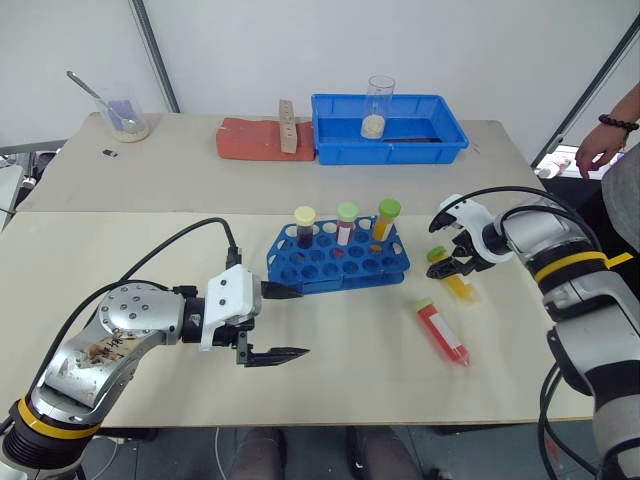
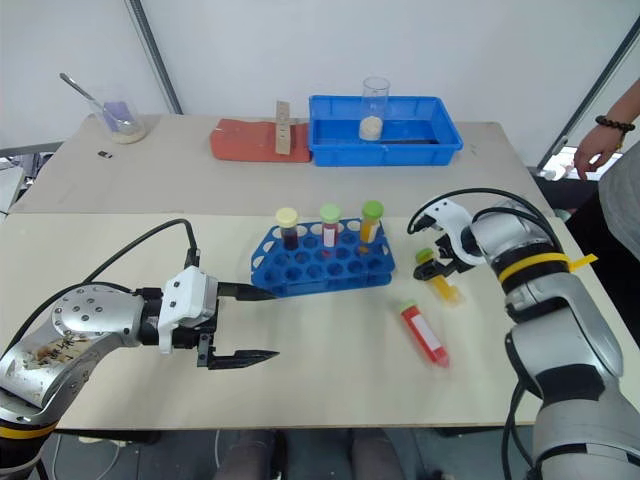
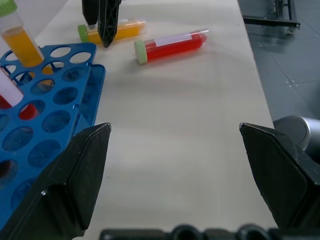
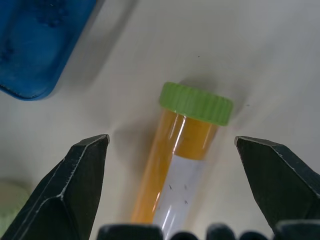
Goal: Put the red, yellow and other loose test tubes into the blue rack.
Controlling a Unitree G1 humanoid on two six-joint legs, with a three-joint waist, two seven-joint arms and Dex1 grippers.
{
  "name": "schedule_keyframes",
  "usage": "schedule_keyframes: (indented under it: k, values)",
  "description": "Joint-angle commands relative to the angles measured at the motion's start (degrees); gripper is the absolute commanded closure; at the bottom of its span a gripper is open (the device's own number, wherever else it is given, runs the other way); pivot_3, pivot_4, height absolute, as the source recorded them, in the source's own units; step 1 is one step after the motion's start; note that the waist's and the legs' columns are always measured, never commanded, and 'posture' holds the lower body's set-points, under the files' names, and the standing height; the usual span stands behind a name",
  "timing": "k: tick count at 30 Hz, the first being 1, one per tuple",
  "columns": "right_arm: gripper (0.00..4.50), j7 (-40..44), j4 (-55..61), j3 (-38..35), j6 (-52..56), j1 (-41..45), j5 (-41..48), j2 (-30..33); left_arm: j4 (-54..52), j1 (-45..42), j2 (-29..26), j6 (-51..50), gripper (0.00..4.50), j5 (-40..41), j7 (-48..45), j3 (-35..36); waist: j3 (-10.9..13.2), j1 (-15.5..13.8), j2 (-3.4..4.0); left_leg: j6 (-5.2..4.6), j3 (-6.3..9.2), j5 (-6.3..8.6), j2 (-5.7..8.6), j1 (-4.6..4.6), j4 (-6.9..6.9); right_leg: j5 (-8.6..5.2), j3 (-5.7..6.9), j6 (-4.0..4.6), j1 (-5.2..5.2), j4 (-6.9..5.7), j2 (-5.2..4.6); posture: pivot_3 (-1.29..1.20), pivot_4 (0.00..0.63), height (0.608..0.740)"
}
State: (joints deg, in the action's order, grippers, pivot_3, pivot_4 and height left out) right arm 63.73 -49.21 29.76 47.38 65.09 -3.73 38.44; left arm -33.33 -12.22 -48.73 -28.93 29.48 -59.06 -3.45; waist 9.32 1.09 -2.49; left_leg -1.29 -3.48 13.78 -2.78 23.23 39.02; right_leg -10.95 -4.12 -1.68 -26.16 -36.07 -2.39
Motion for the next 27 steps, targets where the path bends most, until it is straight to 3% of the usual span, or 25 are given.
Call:
schedule_keyframes:
  k: [1,7,14,27]
  values:
    - [1.54,0.7,-4.9,-1.2,-2.5,2.9,-2.3,-0.7,-2.1,0.0,0.5,0.1,0.0,0.3,1.2,0.5,0.0,0.0,0.01,0.0,0.0,0.0,0.0,0.0,0.0,0.0,0.0,0.0,0.0,-0.01,0.0,0.0,0.15,0.74]
    - [3.49,1.6,-7.2,-2.5,-2.3,3.8,-3.9,-2.0,-0.9,0.1,4.3,-0.1,0.0,3.9,3.0,2.5,0.0,0.1,0.02,0.01,0.0,-0.01,0.0,-0.05,0.02,0.01,0.0,0.0,0.02,-0.04,0.0,0.0,0.15,0.74]
    - [3.51,1.5,-3.3,-5.4,0.7,2.8,-3.8,-0.6,2.2,-0.9,7.3,2.5,0.0,6.3,1.4,4.1,0.0,0.1,0.04,0.01,0.01,-0.01,0.0,-0.05,0.01,0.01,0.0,0.01,0.02,-0.06,0.0,0.0,0.15,0.74]
    - [3.51,0.8,6.9,-10.2,6.9,-2.1,-2.9,1.4,6.5,-4.6,8.0,5.2,0.0,5.2,-1.3,3.5,0.0,0.2,0.04,0.01,0.01,-0.01,0.01,-0.05,0.01,0.01,-0.01,0.0,0.02,-0.05,0.01,0.0,0.15,0.74]
